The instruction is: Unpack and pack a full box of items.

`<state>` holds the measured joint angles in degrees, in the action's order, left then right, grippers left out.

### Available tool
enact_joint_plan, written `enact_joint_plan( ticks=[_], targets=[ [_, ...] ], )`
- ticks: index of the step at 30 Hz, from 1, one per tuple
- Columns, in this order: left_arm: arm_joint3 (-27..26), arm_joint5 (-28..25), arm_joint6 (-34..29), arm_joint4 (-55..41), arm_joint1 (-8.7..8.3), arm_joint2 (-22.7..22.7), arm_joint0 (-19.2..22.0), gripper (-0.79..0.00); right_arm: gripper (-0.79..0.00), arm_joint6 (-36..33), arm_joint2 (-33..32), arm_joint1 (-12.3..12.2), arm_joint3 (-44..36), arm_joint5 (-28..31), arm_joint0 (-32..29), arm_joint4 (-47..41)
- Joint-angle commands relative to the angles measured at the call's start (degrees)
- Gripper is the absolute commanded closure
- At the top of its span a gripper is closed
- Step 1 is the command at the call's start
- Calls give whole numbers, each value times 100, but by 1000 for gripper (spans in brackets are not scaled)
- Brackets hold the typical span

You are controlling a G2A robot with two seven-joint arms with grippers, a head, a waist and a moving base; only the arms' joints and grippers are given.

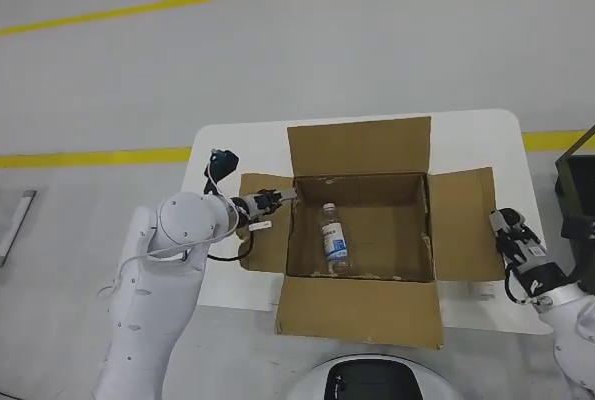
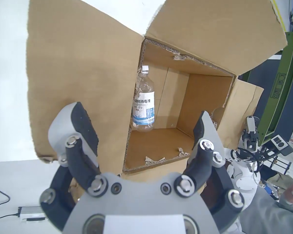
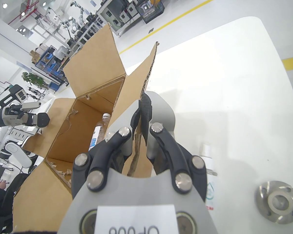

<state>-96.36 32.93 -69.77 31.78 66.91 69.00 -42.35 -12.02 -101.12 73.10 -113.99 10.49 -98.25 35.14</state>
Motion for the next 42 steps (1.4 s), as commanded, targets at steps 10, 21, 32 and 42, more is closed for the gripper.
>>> enact_joint_plan(
  ticks=[10,21,32,42],
  targets=[
    [-201,18,335,-185,-27,134,-55,-785,-785,270,-347,-67,-358,189,-135,1181],
    [-511,-71,690,-342,-90,466,-219,-785,-785,-340,-1033,-172,-977,20,-830,3741],
    [-501,-93,669,-317,-115,485,-221,-785,-785,-325,-1019,-171,-1012,60,-891,3784],
    [-501,-93,669,-317,-115,485,-221,-785,-785,-2664,-432,-182,-1040,-444,-382,3396]
  ],
)
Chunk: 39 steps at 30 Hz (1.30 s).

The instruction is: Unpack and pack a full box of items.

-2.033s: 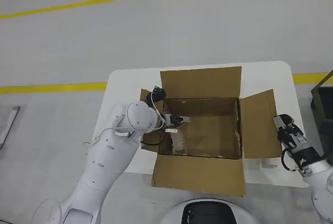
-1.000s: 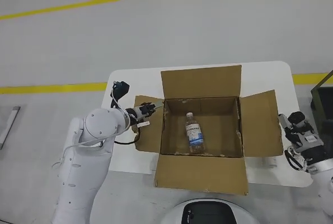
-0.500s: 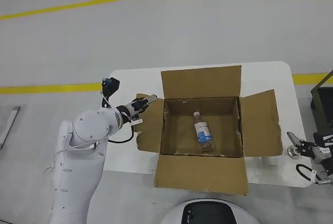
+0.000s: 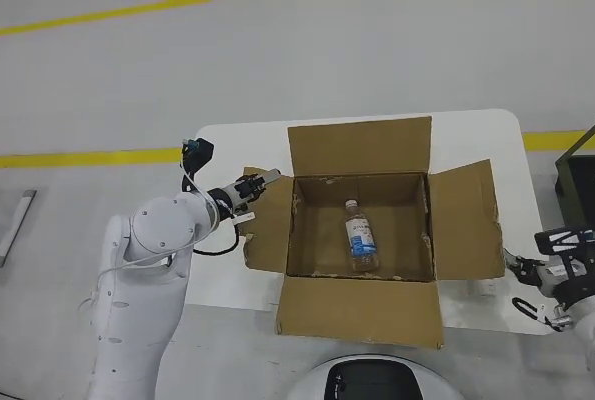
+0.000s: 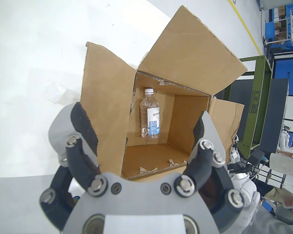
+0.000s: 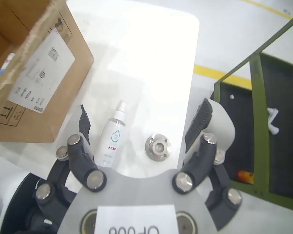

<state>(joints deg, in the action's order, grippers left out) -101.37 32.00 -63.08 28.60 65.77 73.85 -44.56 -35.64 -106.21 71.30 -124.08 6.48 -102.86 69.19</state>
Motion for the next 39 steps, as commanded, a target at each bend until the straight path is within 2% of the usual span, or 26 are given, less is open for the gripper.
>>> enact_joint_plan(
  ticks=[1,4,8,16,19,22,26,31,32,33,34,39],
  targets=[
    [0,0,0,0,0,0,0,-785,-785,-581,160,-8,-55,-91,173,38],
    [0,0,0,0,0,0,0,-785,-785,-1226,395,-28,-109,-101,478,107],
    [0,0,0,0,0,0,0,-785,-785,-1664,569,-52,-15,-73,828,208],
    [0,0,0,0,0,0,0,-785,-785,-1664,569,-52,-15,-73,828,208],
    [0,0,0,0,0,0,0,-785,-785,-1337,532,-44,21,-49,784,-52],
    [0,0,0,0,0,0,0,-785,-785,-1501,494,-40,91,-277,781,-195],
    [0,0,0,0,0,0,0,-785,-785,-2056,579,-35,240,-727,986,-356],
    [0,0,0,0,0,0,0,-785,-785,-2520,763,-40,469,-969,1285,-457],
    [0,0,0,0,0,0,0,-785,-770,-2593,809,-43,528,-980,1331,-425],
    [0,0,0,0,0,0,0,-785,-659,-2640,855,-46,580,-1003,1382,-391],
    [0,0,0,0,0,0,0,-785,-582,-2677,905,-47,639,-1033,1427,-357],
    [0,0,0,0,0,0,0,-785,-637,-2734,1131,-50,865,-1083,1562,-257]
  ],
)
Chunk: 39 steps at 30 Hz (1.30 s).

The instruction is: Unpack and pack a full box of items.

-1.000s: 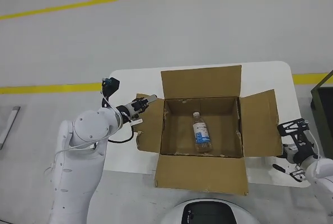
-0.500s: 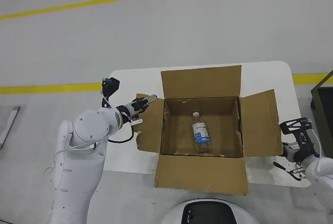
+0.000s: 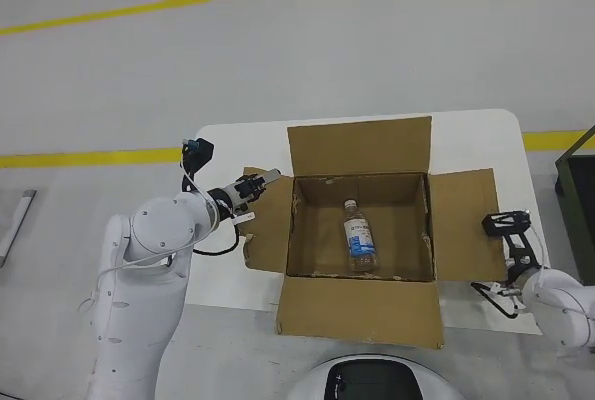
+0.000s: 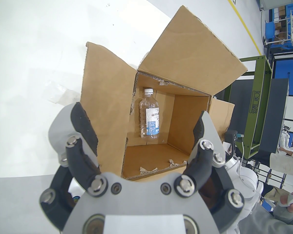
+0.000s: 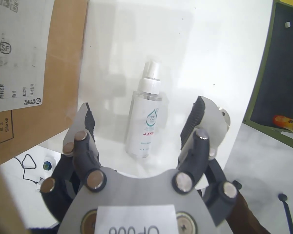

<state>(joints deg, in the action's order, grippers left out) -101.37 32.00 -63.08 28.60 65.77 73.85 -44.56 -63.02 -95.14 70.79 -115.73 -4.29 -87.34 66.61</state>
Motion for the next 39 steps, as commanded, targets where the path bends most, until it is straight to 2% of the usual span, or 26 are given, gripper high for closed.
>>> enact_joint_plan(
  ticks=[1,3,7,9,11,13,16,19,27,29,32,37,39],
  targets=[
    [0,0,0,0,0,0,0,-785,-677,7,55,0,72,-12,20,10],
    [0,0,0,0,0,0,0,-785,-745,24,113,-1,151,-24,37,33],
    [0,0,0,0,0,0,0,-785,-745,32,172,-7,241,-58,72,94],
    [0,0,0,0,0,0,0,-785,-717,29,176,-11,256,-65,76,92],
    [0,0,0,0,0,0,0,-785,-748,19,158,-17,239,-61,66,86],
    [0,0,0,0,0,0,0,-785,-720,9,108,-22,179,-84,46,54],
    [0,0,0,0,0,0,0,-785,-727,79,-42,-27,77,-181,-9,-85],
    [0,0,0,0,0,0,0,-785,-785,181,-281,-27,9,-331,-89,-358],
    [0,0,0,0,0,0,0,-785,-785,197,-775,-36,21,-575,-224,-1085],
    [0,0,0,0,0,0,0,-785,-739,129,-715,-40,83,-579,-183,-1137],
    [0,0,0,0,0,0,0,-785,-600,109,-532,-41,133,-623,-100,-1130],
    [0,0,0,0,0,0,0,-785,-646,125,-224,-46,262,-683,19,-907],
    [0,0,0,0,0,0,0,-785,-610,142,-154,-48,329,-708,58,-865]
  ],
)
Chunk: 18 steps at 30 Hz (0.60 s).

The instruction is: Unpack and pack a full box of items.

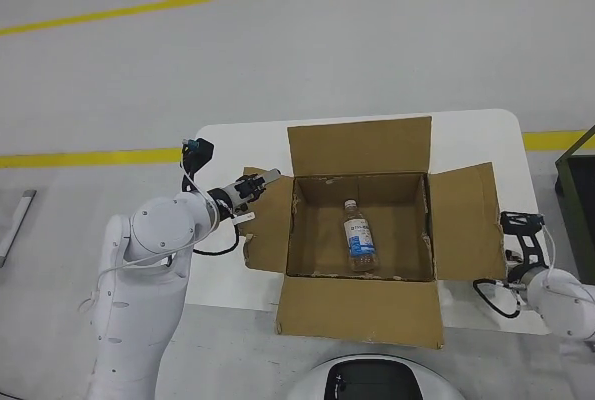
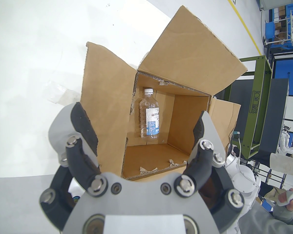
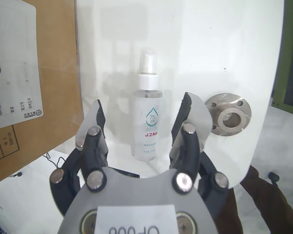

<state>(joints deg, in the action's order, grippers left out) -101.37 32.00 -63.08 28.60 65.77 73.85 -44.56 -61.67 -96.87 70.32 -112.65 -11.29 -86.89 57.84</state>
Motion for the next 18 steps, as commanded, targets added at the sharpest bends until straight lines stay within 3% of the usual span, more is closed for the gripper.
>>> enact_joint_plan(
  ticks=[1,14,18],
  targets=[
    [0,0,0,0,0,0,0,-785,-613,7,43,-3,51,-23,27,37],
    [0,0,0,0,0,0,0,-785,-579,9,241,-31,383,-31,170,161],
    [0,0,0,0,0,0,0,-785,-468,-20,267,-42,451,-29,188,191]
  ],
)
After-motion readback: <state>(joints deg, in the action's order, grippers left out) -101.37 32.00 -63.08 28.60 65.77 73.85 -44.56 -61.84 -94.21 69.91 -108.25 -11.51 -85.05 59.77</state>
